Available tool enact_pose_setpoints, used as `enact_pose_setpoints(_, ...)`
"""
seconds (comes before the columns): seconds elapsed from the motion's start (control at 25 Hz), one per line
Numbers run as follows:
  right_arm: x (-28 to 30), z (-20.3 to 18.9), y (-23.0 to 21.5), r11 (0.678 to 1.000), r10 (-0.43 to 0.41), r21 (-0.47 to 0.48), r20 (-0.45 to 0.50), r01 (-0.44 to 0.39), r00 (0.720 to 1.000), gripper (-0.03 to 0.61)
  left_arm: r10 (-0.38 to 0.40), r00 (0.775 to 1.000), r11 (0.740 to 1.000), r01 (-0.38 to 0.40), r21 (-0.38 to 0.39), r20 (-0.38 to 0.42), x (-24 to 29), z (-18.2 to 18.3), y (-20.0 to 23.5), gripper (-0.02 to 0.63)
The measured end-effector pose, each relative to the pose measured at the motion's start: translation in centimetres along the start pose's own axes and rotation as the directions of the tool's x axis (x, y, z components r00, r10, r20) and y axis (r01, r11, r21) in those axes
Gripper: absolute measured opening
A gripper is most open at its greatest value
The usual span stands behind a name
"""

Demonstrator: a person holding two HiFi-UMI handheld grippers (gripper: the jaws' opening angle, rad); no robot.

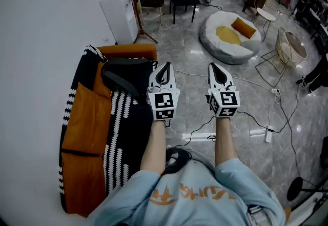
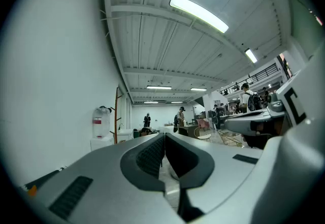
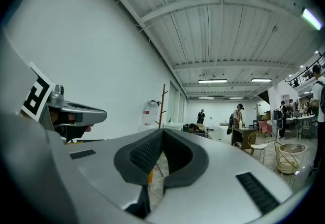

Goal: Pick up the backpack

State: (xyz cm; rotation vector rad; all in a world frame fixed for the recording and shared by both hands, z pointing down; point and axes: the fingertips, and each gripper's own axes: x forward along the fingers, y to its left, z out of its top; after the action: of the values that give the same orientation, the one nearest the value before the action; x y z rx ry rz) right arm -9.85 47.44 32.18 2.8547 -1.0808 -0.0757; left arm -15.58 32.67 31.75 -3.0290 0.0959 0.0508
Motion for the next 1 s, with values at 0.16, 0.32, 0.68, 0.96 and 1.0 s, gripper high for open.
enact_pose_setpoints(0.16,0.9,-0.2,-0.2,1.000,-0.001,-0.006,0.000,0.001,1.000,-0.005,-0.001,1.000,1.000,0.001,-0.015,-0.002,0.8,-0.4,0.6,0.021)
enact_pose_setpoints(0.32,1.6,-0.2,-0.3,0.999,-0.011,0.051,0.031,0.010,0.999,-0.005,-0.005,1.000,1.000,0.005,-0.017,-0.004,1.5,-0.6,1.1,0.021)
enact_pose_setpoints(0.68,3.3,-1.7,-0.1,0.999,-0.024,0.044,-0.009,0.025,1.000,-0.005,-0.032,0.999,0.997,0.030,-0.068,-0.031,3.0,-2.7,2.3,0.021)
enact_pose_setpoints(0.96,5.1,-2.6,1.1,0.999,-0.019,0.047,-0.032,0.021,0.999,-0.005,-0.006,0.999,0.989,-0.002,-0.145,-0.051,3.3,-4.7,5.4,0.020)
enact_pose_setpoints(1.0,5.4,-2.7,1.5,0.999,-0.015,0.046,-0.033,0.016,0.999,-0.005,0.001,0.999,0.988,-0.009,-0.153,-0.053,3.2,-4.9,6.0,0.020)
